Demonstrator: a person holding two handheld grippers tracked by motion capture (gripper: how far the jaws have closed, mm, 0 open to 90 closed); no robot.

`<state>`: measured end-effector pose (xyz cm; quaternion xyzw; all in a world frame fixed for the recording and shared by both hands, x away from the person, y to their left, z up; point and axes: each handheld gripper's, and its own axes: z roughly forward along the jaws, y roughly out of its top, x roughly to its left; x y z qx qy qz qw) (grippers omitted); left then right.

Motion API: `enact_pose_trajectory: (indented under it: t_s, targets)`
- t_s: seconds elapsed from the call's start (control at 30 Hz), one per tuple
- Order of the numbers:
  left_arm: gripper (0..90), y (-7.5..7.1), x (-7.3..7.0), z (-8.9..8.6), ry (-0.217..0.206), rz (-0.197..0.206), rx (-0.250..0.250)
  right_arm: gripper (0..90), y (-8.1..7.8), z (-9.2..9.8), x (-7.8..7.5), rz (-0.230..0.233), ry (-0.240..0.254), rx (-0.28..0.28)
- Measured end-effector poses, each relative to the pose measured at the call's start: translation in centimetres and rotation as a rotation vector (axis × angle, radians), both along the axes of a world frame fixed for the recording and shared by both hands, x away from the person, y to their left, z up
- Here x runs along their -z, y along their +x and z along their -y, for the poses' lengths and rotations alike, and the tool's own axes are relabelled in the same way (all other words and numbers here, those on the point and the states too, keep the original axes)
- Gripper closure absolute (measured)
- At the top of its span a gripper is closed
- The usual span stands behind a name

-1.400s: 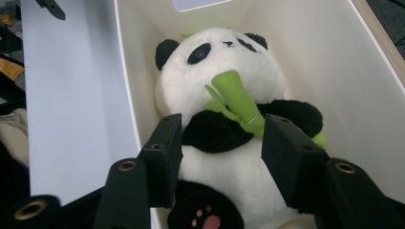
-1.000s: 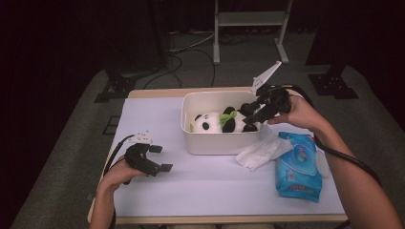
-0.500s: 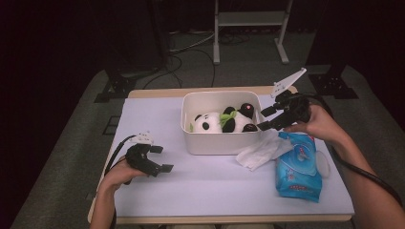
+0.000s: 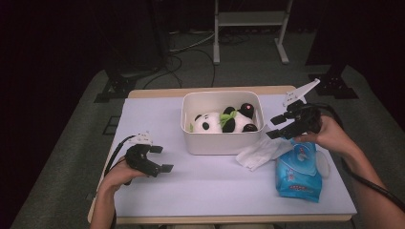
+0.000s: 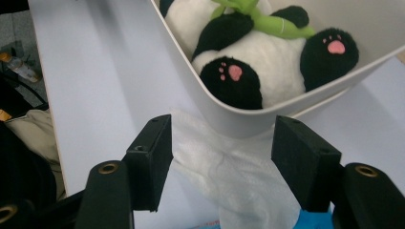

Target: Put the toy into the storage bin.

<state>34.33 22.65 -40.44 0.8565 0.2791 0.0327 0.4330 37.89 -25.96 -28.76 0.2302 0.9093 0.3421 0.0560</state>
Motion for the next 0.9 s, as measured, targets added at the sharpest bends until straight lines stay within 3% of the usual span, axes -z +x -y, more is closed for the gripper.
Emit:
enact_pose_trajectory:
  t_s: [0.9]
  targets:
    - [5.1, -0.3, 0.1, -0.1, 0.002, -0.001, -0.009, 37.2, -3.7, 5.4, 5.5, -0.067, 0.09, 0.117]
